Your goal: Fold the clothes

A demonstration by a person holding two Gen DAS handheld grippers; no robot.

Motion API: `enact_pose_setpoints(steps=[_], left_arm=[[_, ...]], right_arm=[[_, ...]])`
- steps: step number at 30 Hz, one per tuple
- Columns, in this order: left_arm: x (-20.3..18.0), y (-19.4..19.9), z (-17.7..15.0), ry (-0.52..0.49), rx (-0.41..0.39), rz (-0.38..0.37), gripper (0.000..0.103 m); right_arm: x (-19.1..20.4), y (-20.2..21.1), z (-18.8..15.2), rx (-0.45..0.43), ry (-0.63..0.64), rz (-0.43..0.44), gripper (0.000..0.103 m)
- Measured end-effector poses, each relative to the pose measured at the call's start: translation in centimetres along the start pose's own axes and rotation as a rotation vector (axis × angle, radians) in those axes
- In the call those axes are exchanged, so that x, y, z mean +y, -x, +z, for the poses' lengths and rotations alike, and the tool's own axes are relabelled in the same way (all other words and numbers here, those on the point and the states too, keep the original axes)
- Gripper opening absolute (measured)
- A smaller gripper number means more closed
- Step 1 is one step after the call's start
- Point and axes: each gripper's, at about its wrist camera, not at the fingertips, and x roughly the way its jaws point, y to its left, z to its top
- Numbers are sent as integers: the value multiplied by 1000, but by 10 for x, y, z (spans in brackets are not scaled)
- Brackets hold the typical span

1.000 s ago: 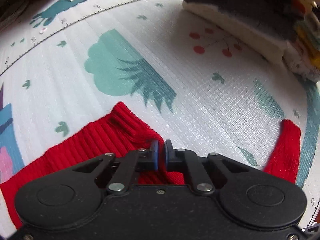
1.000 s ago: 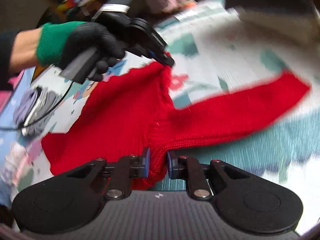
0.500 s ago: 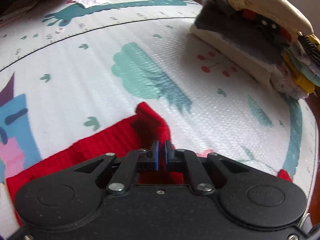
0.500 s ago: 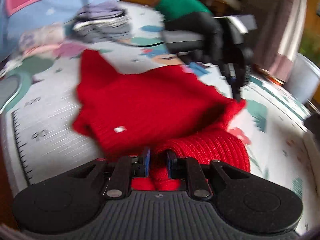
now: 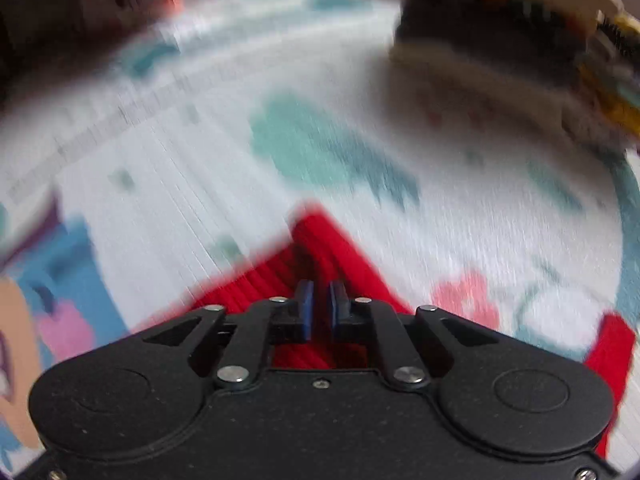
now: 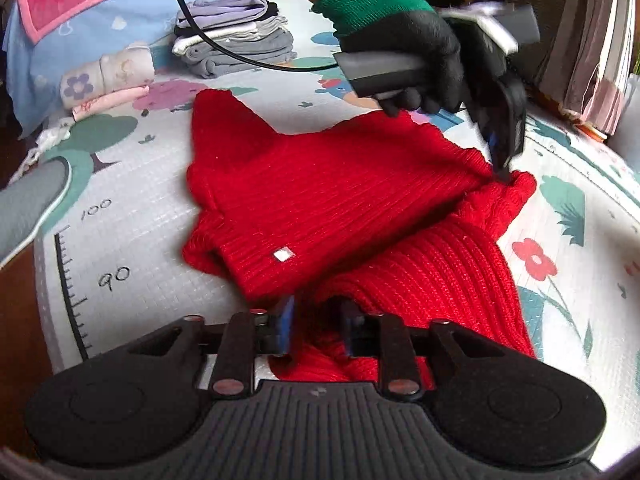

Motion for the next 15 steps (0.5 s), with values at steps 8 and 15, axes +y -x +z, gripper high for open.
enact_pose_setpoints(steps=[8,15], left_arm=[[-50,8,-30,-296,201,-285,11],[-33,12,-27,-201,203,-238,12]], right_arm=[[-5,1,-1,-3,-67,33,37],[-6,3,-2,-8,-99,41,43]])
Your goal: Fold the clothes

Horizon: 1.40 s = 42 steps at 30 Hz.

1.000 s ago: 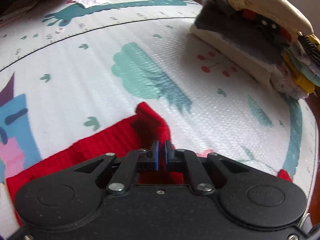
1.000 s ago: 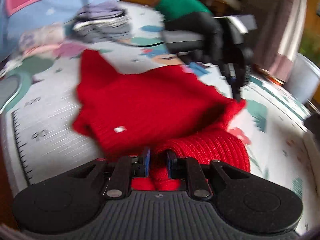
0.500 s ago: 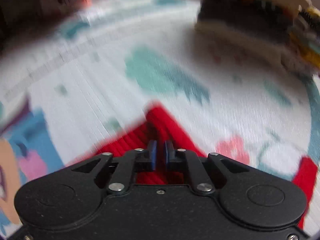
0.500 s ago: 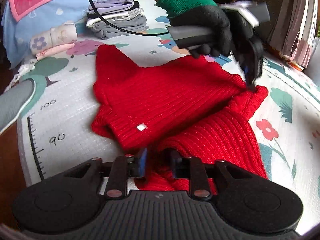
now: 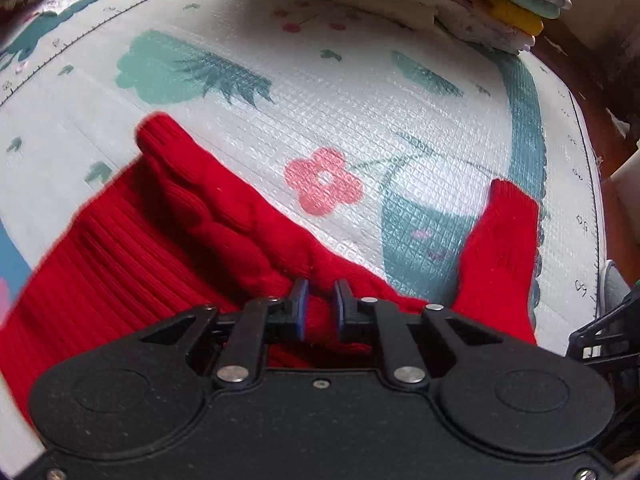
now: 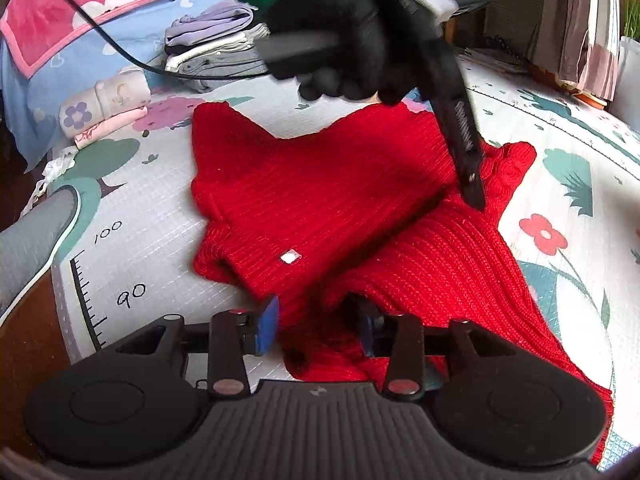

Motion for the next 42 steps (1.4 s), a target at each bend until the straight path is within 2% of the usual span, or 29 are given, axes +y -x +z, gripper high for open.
enact_pose_setpoints(steps=[2,3,5,7,8,10,11,12,13,14,17,20,23,26,27,31,33,34,35,36,37,40,41,42], left_arm=[[8,6,4,26,-94,39,16],[13,9,5,42,-145,59,26],[19,6,9,55,-211,80,34],[24,0,12,61,-251,107,35],[27,-10,12,66,-212,124,37],[36,-26,6,114,-96,184,52],[43,-26,6,171,-76,180,53],[48,-24,7,218,-62,176,52],[46,-20,8,205,-73,182,50],[44,-16,10,179,-89,189,47],[46,-11,12,225,-157,217,47],[68,-15,6,457,-189,147,46],[86,-22,-2,654,-214,43,32],[91,-21,-5,739,-243,-7,9],[92,-17,-5,747,-256,-21,7],[88,7,-5,649,-323,9,7],[85,-2,-6,578,-272,83,7],[81,-11,-5,527,-216,120,8],[77,-17,-4,488,-181,136,13],[74,-15,-3,459,-188,158,21],[70,-8,0,426,-206,195,24],[49,17,11,248,-289,278,25],[43,21,13,204,-304,266,25],[41,21,13,190,-305,222,25]], right_arm=[[0,3,0,-24,-3,-25,43],[0,5,1,-33,-10,-36,43],[-1,6,1,-46,-22,-61,43],[-3,1,0,-24,-43,-49,44],[-4,-2,0,-8,-56,-37,45],[-5,-5,-1,9,-63,-14,48],[-5,-5,-1,12,-63,-10,48],[-5,-4,-1,15,-63,-7,48],[-5,-4,-1,15,-67,-4,48],[-5,-4,-1,12,-70,-4,48],[-3,-4,-2,10,-57,-6,53],[0,-5,-2,10,-51,-2,56],[0,-5,-2,6,-52,-1,57],[-1,-3,-4,-4,-62,1,57],[-1,-3,-5,-5,-63,2,57],[-2,-2,-5,-6,-65,8,57],[-2,-2,-5,-6,-61,7,57],[-1,-2,-5,-5,-58,6,57],[-1,-3,-5,-4,-56,5,59],[0,-4,-4,-2,-53,5,60],[1,-4,-4,0,-48,5,61],[2,-3,-4,2,-42,4,61],[2,-3,-4,0,-44,5,61],[2,-3,-4,-1,-44,4,61]])
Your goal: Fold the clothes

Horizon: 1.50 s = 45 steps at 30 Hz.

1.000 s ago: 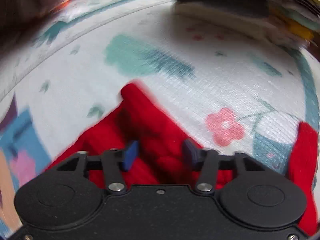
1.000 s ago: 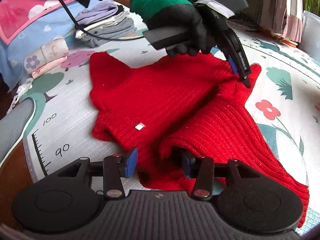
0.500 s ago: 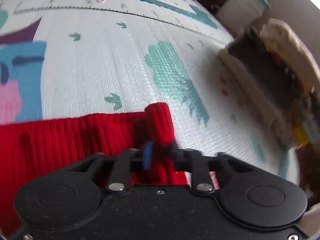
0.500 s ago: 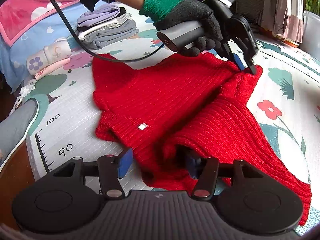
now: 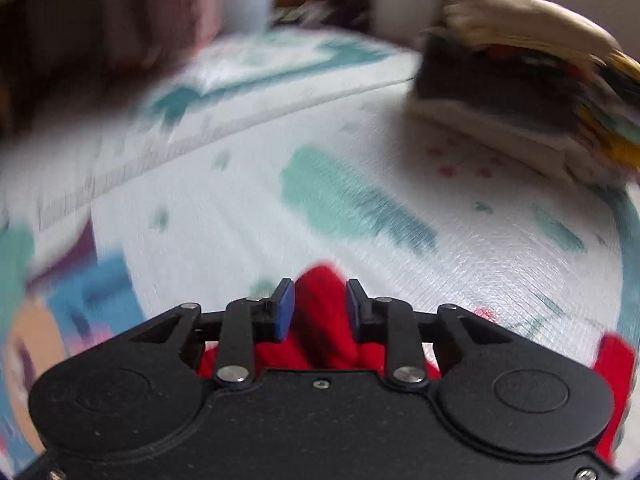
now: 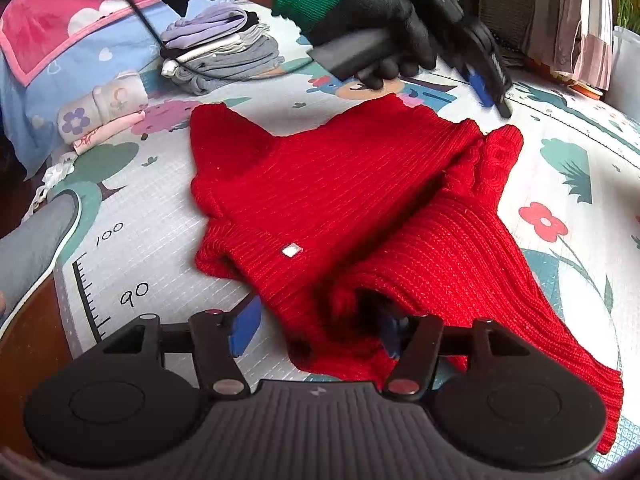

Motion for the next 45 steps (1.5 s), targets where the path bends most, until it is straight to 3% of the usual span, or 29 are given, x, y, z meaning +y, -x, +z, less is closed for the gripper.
enact_pose_setpoints(steps=[2,4,5,8,10,11,15,16,19,20,21,22,23,29,33,37,41,45], left_arm=[[-7,-8,-5,-10,36,-43,25],[-12,-39,-20,-26,213,-56,27],[-13,-42,-27,-42,179,-64,33],[-26,-40,-17,-134,184,-62,33],[-44,-24,-6,-219,173,-215,38],[-52,-24,-4,-221,216,-296,46],[-102,-43,-9,-224,371,-545,48],[-118,-52,-14,-240,396,-574,48],[-156,-82,-32,-297,520,-572,48],[-167,-84,-38,-352,529,-560,46],[-178,-84,-44,-413,526,-546,44],[-184,-83,-45,-466,515,-542,31],[-186,-82,-45,-475,516,-556,8],[-129,-56,-25,-292,291,-611,8],[-82,-35,-28,-126,173,-589,8],[-43,-13,-35,-1,86,-542,8],[-13,8,-40,92,37,-492,8],[0,27,-51,164,4,-459,8]], right_arm=[[1,1,1,-10,3,-15,61],[2,2,2,-16,2,-26,61],[2,2,1,-13,2,-27,61],[2,0,1,-3,6,-27,62],[2,1,1,-5,-2,-21,63],[1,1,0,-7,-2,-20,64],[8,-3,-1,-2,28,-23,73],[11,-4,-1,2,41,-25,75],[15,-5,0,10,60,-31,76],[15,-5,0,10,61,-32,76],[15,-4,0,6,57,-33,75],[14,-1,0,-3,47,-34,74],[12,1,0,-16,36,-33,74],[6,10,-7,-40,-17,-44,74],[6,9,-11,-25,-9,-36,74],[3,14,-7,-58,-29,-48,74],[-1,-1,-6,15,-29,5,79],[2,-3,-2,31,3,12,79]])
